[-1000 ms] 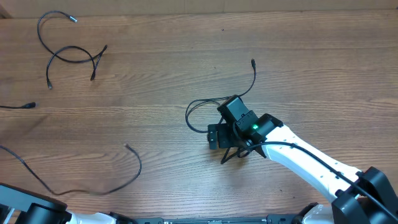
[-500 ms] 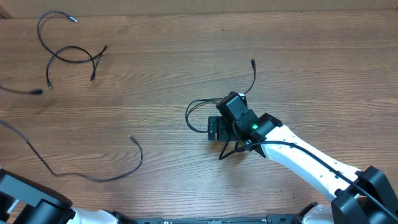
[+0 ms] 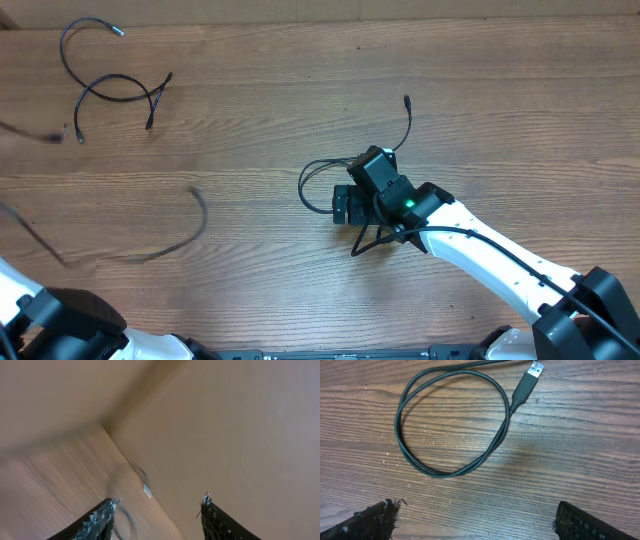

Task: Untangle cables
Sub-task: 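Lay the pulled cable down at the left and release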

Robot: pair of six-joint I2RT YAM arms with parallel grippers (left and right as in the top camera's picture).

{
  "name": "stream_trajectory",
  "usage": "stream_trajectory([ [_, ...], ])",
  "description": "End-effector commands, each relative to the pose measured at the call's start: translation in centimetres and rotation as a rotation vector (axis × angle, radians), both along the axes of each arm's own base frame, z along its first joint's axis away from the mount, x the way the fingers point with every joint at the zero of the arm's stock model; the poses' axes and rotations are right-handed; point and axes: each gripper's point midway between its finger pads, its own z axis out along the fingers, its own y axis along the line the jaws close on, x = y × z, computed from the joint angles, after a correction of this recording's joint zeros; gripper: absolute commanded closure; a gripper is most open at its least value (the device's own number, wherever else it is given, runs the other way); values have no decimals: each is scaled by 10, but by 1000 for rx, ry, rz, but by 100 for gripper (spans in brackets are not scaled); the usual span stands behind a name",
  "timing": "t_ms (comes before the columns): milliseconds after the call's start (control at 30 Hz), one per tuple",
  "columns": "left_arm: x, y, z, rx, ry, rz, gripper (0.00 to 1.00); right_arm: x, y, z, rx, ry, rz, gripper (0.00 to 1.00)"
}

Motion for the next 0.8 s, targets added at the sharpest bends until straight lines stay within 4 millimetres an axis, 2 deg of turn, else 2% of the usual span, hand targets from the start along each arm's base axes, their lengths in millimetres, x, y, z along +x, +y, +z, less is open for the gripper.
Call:
stream_trajectory([
  [0, -33, 35, 33, 234, 95, 224, 43, 6, 4, 7, 9, -27, -7, 0],
  [67, -41, 44, 39, 283, 117, 281, 44, 7, 6, 7, 17, -26, -3, 0],
  [167, -42, 56, 29, 307, 163, 318, 44, 7, 11, 9, 42, -26, 7, 0],
  [300, -31, 66, -17, 234, 258, 287, 41, 10, 16, 12, 66, -38, 13, 0],
  [333, -26, 64, -29, 207, 276, 259, 34, 10, 16, 12, 68, -40, 13, 0],
  [367, -20, 60, -44, 173, 297, 219, 22, 10, 16, 12, 69, -41, 13, 0],
  [400, -14, 54, -55, 143, 314, 182, 4, 11, 17, 12, 69, -42, 13, 0],
  [433, -7, 44, -67, 106, 330, 130, 0, 11, 17, 12, 70, -43, 13, 0],
  [533, 4, 12, -94, 21, 396, 29, 0, 12, 17, 13, 72, -47, 12, 0],
  [600, 11, -16, -111, -6, 472, -46, 4, 12, 18, 14, 76, -51, 13, 0],
  [667, 17, -48, -127, -18, 554, -131, 0, 14, 19, 15, 82, -59, 13, 0],
  [767, 13, -91, -149, -95, 679, -163, 0, 16, 20, 16, 87, -67, 13, 0],
])
